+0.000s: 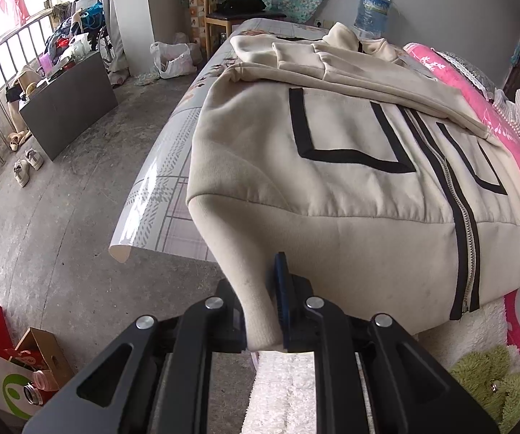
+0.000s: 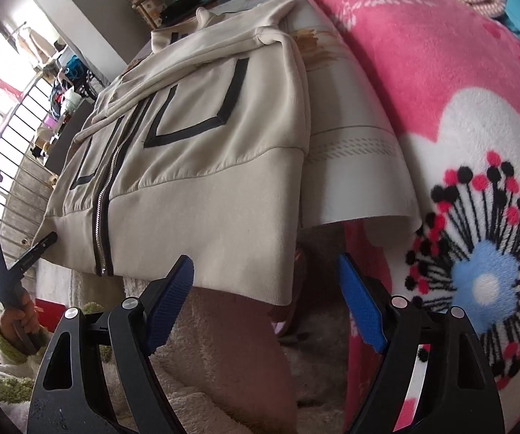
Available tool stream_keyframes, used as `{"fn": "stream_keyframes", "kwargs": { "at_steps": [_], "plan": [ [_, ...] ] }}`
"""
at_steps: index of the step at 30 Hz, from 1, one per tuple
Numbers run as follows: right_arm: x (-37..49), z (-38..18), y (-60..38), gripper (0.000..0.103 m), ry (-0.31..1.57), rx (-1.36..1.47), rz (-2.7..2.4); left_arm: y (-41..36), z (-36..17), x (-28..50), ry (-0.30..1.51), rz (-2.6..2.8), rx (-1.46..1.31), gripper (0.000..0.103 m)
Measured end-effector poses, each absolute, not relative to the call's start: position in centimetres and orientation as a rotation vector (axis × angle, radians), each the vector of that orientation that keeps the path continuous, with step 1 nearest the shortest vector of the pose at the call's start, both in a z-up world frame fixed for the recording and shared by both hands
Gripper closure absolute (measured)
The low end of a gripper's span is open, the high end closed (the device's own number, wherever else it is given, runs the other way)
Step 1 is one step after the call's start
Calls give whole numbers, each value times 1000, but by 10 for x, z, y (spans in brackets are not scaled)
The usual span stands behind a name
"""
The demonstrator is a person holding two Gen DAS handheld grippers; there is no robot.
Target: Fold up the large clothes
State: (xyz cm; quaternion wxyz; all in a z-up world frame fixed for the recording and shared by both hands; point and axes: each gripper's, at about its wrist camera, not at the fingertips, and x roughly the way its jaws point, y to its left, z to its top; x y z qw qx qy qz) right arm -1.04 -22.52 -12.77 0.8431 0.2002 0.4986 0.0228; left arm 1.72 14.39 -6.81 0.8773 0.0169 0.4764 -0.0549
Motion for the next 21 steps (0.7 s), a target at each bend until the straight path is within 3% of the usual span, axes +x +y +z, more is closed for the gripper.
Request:
{"fn": "stream_keyframes", "kwargs": {
  "at_steps": [4,12,21],
  "plan": [
    [-8,-138,-234,44,1070,495,61,143,-68,16,991,-114,44,91],
    [-13,-146,-233,96,1107,574,143,144,-63,9,957,-145,65,91],
    [-12,-97,-232,100,969,581,242,153,-28,9,867,-275,-84,98]
  ]
}}
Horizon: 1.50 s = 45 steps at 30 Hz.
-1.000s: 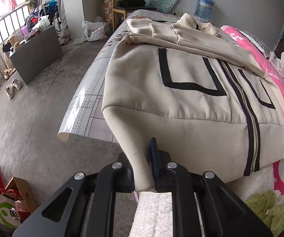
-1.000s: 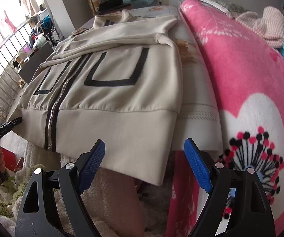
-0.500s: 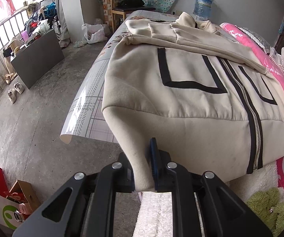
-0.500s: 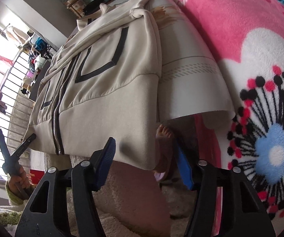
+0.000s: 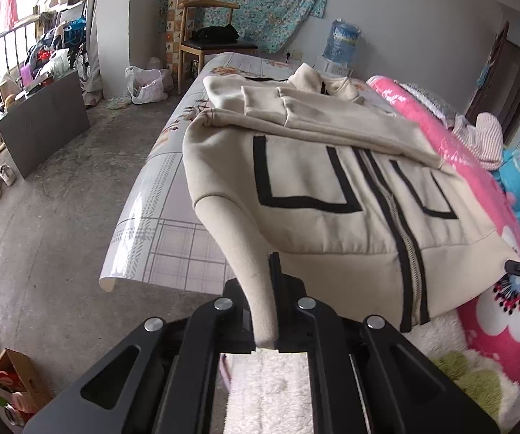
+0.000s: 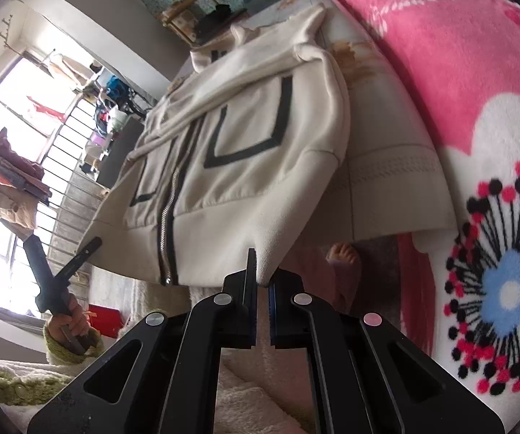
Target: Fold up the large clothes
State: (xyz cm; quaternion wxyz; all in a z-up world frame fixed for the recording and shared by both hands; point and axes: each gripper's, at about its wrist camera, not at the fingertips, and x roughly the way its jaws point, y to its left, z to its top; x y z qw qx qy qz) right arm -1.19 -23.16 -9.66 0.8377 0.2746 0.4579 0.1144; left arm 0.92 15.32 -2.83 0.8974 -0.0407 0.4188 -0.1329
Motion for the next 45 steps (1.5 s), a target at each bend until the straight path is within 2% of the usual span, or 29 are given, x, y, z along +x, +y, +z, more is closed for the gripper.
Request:
{"fn": "stream_keyframes", "kwargs": {
  "at_steps": [11,18,23,24,26,27,30,36,39,45],
  "plan": [
    [46,-69,-258,100,776,726,271,193,-15,88,882,-374,-510,97],
    [105,-86,-279,100,750,825,257,194,-31,144,927,-382,-609,97],
    [140,-107,-289,99,781,857,231,195,-49,172,965,-380,-661,92],
    [144,-111,-290,96,796,860,220,197,-53,175,973,-380,-678,89],
    [149,-122,-295,89,820,878,194,207,-56,178,964,-331,-701,63],
    [150,-125,-298,80,821,881,175,214,-57,179,947,-324,-727,61],
    [142,-124,-304,69,793,884,165,233,-53,174,892,-327,-793,59],
    [116,-104,-294,48,797,700,113,230,-39,144,889,-314,-634,59],
    [94,-98,-290,41,811,620,76,225,-47,124,939,-285,-584,54],
    [73,-109,-282,41,856,561,40,228,-78,112,977,-260,-689,52]
  ]
}}
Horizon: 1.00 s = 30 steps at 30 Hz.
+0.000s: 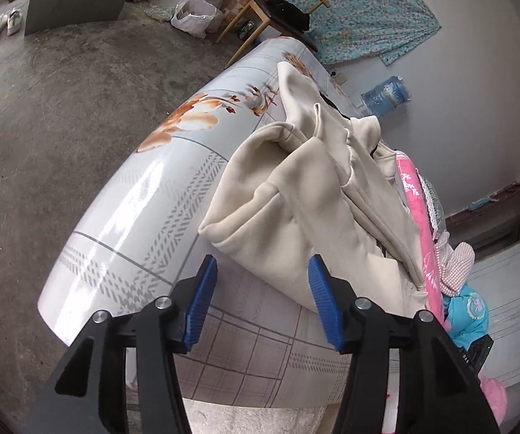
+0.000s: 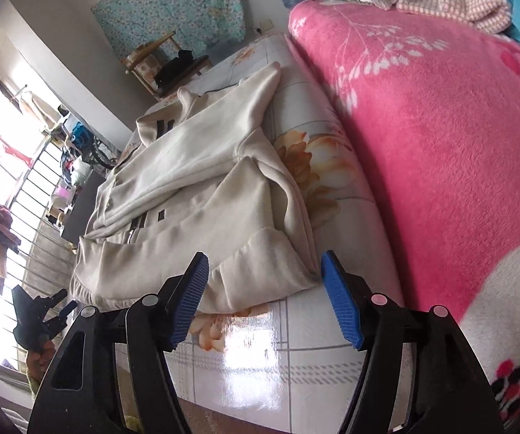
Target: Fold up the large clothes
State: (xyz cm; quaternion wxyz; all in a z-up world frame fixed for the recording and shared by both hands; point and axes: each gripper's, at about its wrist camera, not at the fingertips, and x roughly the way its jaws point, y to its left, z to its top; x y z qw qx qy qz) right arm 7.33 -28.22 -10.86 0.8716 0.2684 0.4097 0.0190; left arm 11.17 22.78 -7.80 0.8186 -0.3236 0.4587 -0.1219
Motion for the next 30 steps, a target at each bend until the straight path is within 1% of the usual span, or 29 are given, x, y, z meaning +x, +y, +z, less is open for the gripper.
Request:
{"fn": "stream_keyframes", "kwargs": {
  "at_steps": [1,6,7,8,11,13,14,16,17,18,20,23,27,30],
  "plan": [
    [75,-111,-281,39,861,548,36,227,-79,113,967,-253,-703,52],
    [91,-111,-272,40,841,503,33,218,-79,122,936,-202,-684,54],
    [94,-110,-270,40,839,498,31,214,-77,124,928,-181,-646,55],
    [97,-110,-267,40,838,484,30,209,-76,125,926,-158,-600,60],
    [105,-109,-254,43,840,399,-1,197,-72,126,912,-104,-499,65],
    [108,-110,-246,44,844,330,-15,193,-72,128,905,-77,-455,71],
    [109,-112,-245,46,846,311,-18,191,-73,128,896,-65,-430,73],
    [112,-118,-246,54,854,293,-27,184,-72,128,879,-38,-367,78],
    [113,-119,-247,67,854,287,-35,179,-70,127,866,-25,-326,82],
    [114,-119,-247,86,856,284,-36,174,-68,126,850,-17,-280,85],
    [113,-114,-249,90,852,312,-15,160,-56,120,799,16,-160,93],
    [103,-91,-242,92,797,261,-13,145,-31,105,711,29,-50,97],
    [81,-58,-240,92,732,256,29,154,0,80,665,-13,-43,98],
    [61,-45,-244,92,728,260,55,168,10,61,692,-49,-39,98]
  ]
}}
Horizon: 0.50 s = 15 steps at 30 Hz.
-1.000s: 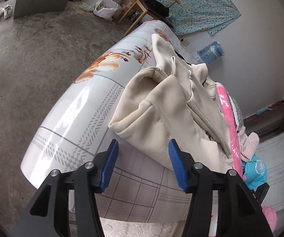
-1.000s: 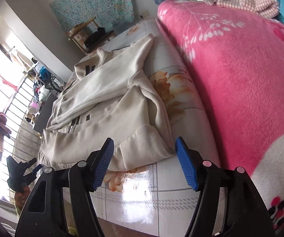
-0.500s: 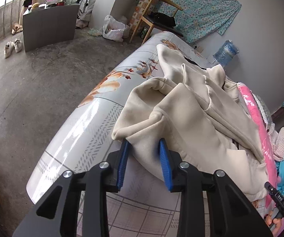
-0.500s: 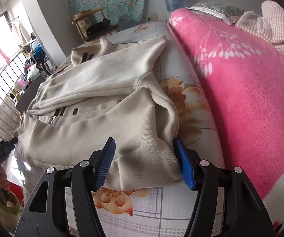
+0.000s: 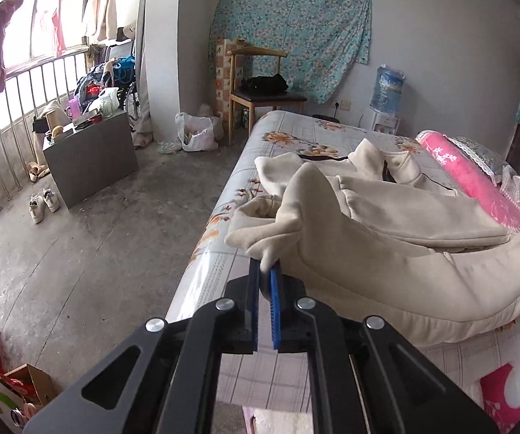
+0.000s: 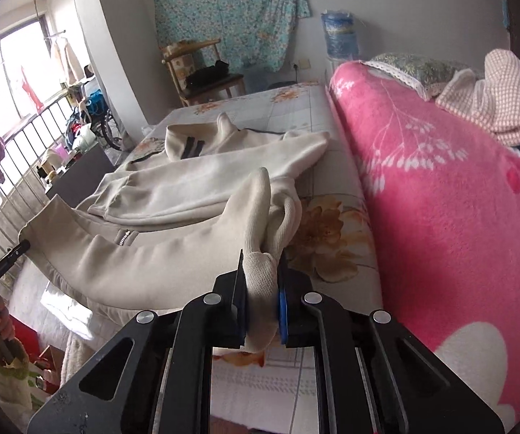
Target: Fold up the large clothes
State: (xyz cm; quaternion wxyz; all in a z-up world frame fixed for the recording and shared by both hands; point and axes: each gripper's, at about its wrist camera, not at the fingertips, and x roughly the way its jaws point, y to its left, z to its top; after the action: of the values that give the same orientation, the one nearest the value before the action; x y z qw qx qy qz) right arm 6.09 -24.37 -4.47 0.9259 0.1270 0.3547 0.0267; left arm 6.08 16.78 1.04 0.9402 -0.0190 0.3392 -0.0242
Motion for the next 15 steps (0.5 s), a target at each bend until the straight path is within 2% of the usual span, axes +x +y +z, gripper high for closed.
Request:
{"fn": "stream_keyframes", "kwargs": {
  "at_steps": [4,6,9,10,12,15],
  "plan": [
    [42,-65,-264,91,795,369,106,193,-5,37,815,-105,-128,97],
    [40,-88,-268,85,859,406,110,200,-27,32,888,-123,-170,95],
    [42,-115,-271,78,928,423,59,208,-56,30,956,-122,-157,83],
    [40,-116,-275,77,917,451,71,211,-60,28,960,-114,-156,78],
    [36,-107,-279,61,890,458,46,220,-56,24,936,-105,-160,75],
    [26,-88,-283,56,836,398,-29,233,-40,17,848,-45,-147,73]
  ]
}}
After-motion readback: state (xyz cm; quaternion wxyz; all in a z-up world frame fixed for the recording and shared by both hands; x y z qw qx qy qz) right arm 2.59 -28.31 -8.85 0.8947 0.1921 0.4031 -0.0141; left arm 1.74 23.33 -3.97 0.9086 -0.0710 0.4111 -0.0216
